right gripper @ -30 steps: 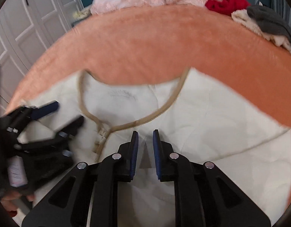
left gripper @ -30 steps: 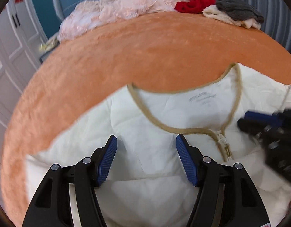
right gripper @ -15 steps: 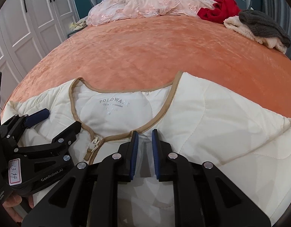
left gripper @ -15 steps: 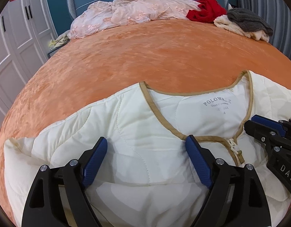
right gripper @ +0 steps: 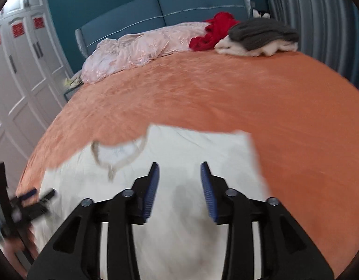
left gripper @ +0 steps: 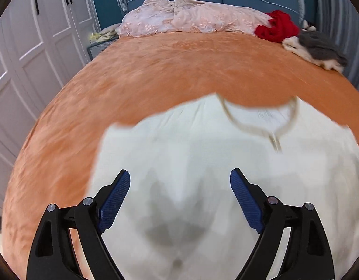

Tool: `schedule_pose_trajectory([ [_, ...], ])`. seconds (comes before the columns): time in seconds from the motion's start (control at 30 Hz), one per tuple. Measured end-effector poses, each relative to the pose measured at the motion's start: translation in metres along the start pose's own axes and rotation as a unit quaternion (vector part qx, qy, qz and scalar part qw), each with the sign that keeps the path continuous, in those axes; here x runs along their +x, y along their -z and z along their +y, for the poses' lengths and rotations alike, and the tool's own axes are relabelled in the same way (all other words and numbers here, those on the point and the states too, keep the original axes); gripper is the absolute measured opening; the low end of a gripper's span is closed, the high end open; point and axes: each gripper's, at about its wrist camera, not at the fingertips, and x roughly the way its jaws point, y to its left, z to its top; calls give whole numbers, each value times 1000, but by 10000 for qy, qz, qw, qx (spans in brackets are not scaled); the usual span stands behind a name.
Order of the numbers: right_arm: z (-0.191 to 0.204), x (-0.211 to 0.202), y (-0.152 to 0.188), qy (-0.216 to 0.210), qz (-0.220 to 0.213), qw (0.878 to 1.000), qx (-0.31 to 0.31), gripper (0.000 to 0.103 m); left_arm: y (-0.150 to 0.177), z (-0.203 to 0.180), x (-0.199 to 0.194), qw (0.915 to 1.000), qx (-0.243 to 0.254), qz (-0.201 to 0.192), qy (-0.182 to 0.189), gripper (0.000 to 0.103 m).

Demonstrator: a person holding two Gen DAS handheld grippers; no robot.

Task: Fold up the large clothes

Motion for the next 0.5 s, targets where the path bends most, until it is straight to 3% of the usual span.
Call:
schedule_pose_trajectory([
  [0.07,-26,-48,32,7,224,9994,-254,61,41,24,-37,9996,68,200,183,86],
  [0.13,-54,-95,77,52,616,9970,-459,70,89,49,-68,9986,125,477,184,86],
  [0.27,-97,-151,156,89,1468,9889,-218,71,174,84,-113,9960,99,892,-24,86],
  [0.4,-126,-177,213,-94,1794,9819,608,72,230,106,-124,9882,-614,1352,370,86],
  [0.5,-134,-175,231,-250,1817,9775,1047,72,253,118,-123,9756,-1398,1454,869,86],
])
